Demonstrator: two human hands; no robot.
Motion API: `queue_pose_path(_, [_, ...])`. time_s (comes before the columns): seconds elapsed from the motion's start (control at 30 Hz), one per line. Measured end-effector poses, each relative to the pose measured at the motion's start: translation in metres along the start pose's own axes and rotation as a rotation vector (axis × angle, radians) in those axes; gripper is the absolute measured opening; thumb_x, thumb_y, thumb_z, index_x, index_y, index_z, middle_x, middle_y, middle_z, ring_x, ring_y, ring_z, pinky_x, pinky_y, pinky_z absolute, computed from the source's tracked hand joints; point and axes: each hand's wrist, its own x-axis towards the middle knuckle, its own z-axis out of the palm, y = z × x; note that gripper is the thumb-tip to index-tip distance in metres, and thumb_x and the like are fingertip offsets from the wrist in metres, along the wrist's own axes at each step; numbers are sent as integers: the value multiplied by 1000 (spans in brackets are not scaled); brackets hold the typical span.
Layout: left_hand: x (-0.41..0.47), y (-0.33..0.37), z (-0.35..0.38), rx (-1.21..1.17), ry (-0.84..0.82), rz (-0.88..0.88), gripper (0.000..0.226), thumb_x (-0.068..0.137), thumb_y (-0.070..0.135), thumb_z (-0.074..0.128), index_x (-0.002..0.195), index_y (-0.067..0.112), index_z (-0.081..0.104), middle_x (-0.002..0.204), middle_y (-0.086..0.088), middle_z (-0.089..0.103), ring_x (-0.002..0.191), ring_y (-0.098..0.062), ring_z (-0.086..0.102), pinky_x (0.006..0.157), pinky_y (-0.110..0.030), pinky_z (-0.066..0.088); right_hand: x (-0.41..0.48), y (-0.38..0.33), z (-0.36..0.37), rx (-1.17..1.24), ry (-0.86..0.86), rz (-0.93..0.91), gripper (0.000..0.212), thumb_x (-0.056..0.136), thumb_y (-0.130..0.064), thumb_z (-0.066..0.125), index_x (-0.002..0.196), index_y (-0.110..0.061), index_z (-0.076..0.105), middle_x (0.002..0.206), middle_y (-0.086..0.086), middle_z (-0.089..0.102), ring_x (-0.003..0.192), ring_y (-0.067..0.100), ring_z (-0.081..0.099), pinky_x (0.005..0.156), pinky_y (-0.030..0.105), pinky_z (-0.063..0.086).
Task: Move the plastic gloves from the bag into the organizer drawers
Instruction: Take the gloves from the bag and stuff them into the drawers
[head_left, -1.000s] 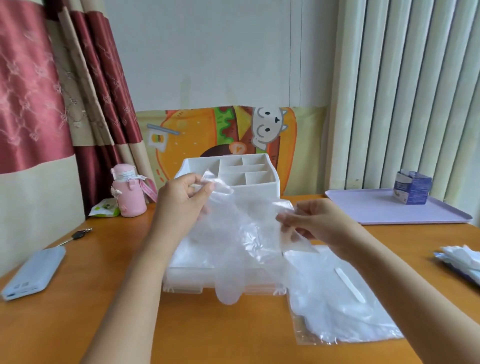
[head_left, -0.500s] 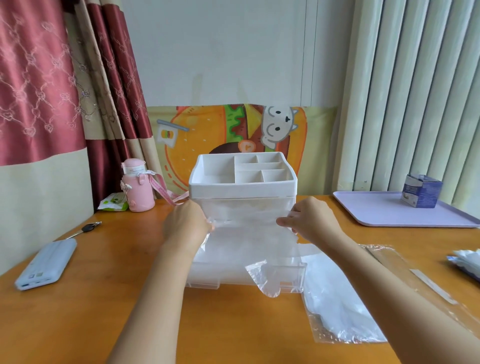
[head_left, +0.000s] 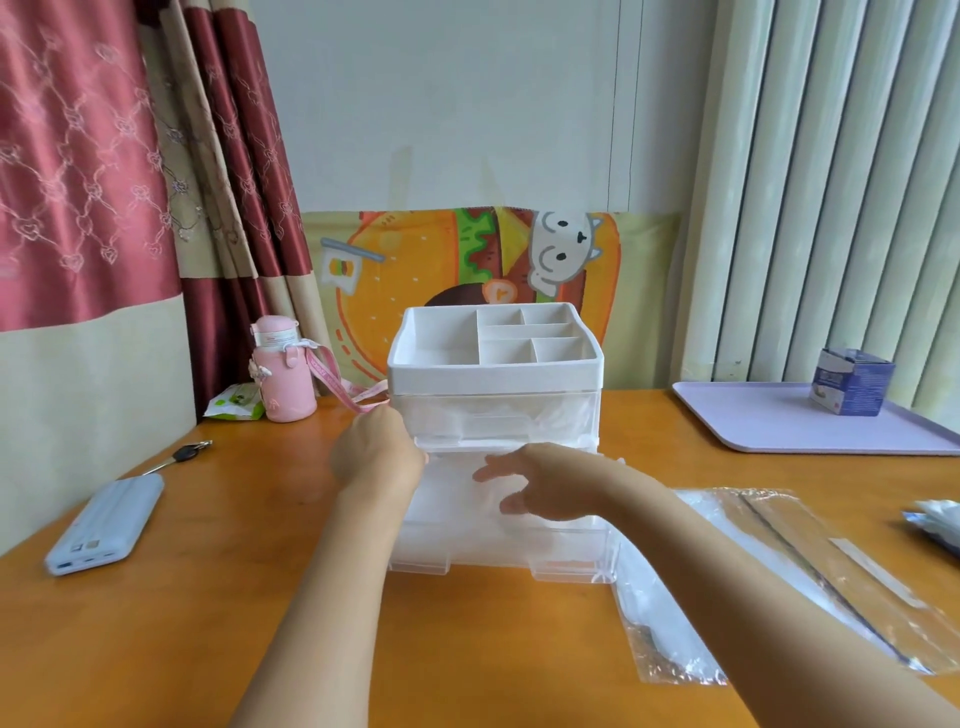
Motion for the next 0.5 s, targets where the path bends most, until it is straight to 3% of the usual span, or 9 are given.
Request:
queue_pose_path(0.17, [-6,1,-10,-46,9,30,29,86,26,70,109,10,63,107,-7,66,90,-25,62,58,-27,39,10,6,12,-113,-71,9,59,94,-31,56,148,-28,31,158,-3,20,144,19,21,115,31,16])
queue_pose_path(0.27, [-13,4,-25,-78,32,107,37,86,28,71,113,6,61,115,-8,64,100,-27,60,67,-29,41,12,7,12,-112,-95,8,59,96,-33,53,149,-27,29,157,-2,21,143,20,22,113,31,19])
queue_pose_path(0.4, [-25,13,-25,-151,-249,297,21,84,25,71,89,4,73,88,-12,72,80,-25,67,70,-30,52,20,9,14,-142,-125,10,56,96,-38,51,147,-27,32,152,1,31,139,23,29,109,34,27])
queue_pose_path(0.5, [-27,18,-7,-95,-413,367,24,88,22,68,103,4,71,93,-12,68,71,-17,55,62,-23,45,23,11,16,-182,-140,-1,53,97,-40,48,146,-27,33,148,2,35,140,24,27,111,37,26])
